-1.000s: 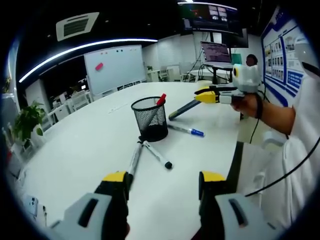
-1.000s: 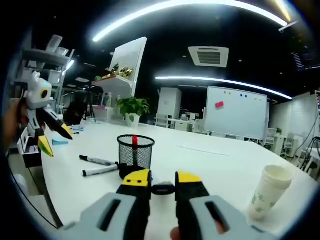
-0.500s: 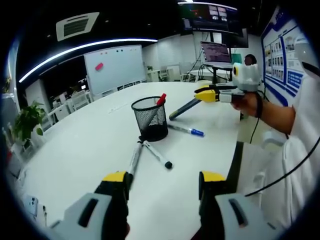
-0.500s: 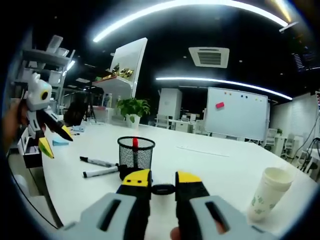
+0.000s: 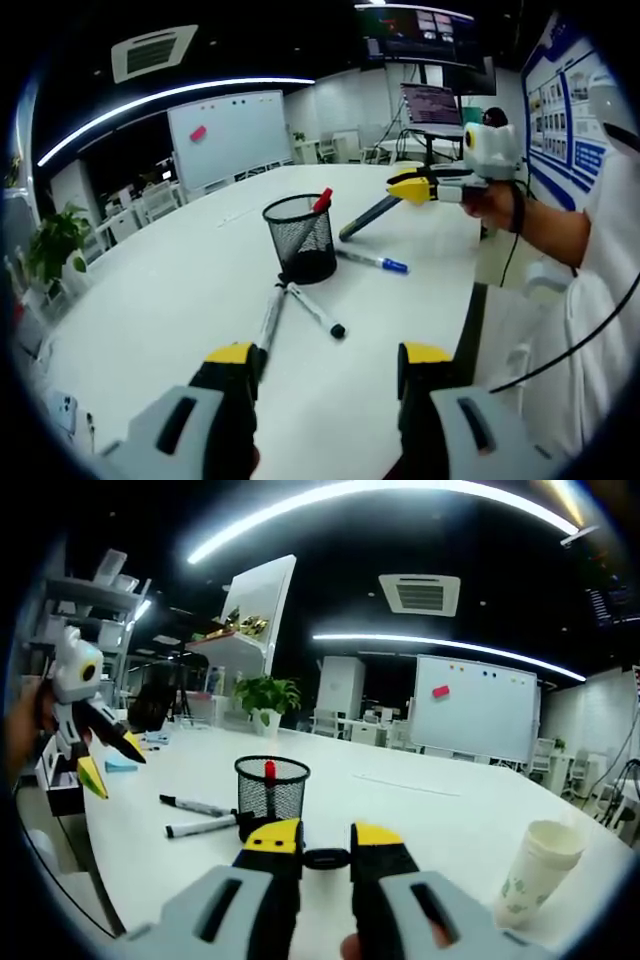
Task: Place the scattered laser pointers and whiteboard markers into the pen holder and stack the scattered paper cups together
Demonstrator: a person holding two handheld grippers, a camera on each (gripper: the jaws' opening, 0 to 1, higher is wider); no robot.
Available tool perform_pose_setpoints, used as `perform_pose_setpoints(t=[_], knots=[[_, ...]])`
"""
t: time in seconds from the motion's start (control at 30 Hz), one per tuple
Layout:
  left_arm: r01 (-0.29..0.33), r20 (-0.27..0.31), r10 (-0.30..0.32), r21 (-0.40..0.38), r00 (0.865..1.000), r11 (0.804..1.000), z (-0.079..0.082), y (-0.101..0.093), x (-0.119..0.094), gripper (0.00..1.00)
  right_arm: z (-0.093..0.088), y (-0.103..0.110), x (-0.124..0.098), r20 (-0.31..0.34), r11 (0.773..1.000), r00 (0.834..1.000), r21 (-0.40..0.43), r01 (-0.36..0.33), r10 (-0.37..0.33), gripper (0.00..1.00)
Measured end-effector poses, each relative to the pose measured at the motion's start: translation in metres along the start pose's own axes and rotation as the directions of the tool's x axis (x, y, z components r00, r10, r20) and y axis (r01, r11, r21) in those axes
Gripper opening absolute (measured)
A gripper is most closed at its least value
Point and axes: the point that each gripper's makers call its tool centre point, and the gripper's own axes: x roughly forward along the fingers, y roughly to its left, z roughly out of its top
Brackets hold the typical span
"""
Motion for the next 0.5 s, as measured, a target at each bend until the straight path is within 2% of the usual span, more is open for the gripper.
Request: perform_pose_setpoints(t=[0.5], knots=[[0.001, -0.002, -0.001, 0.006, 1.0, 1.0, 0.0009, 0.0, -0.0001, 0.57, 0.005, 0.0009, 0.0022, 0.006, 1.0, 1.0, -0.002, -0.011, 0.011, 0.18]])
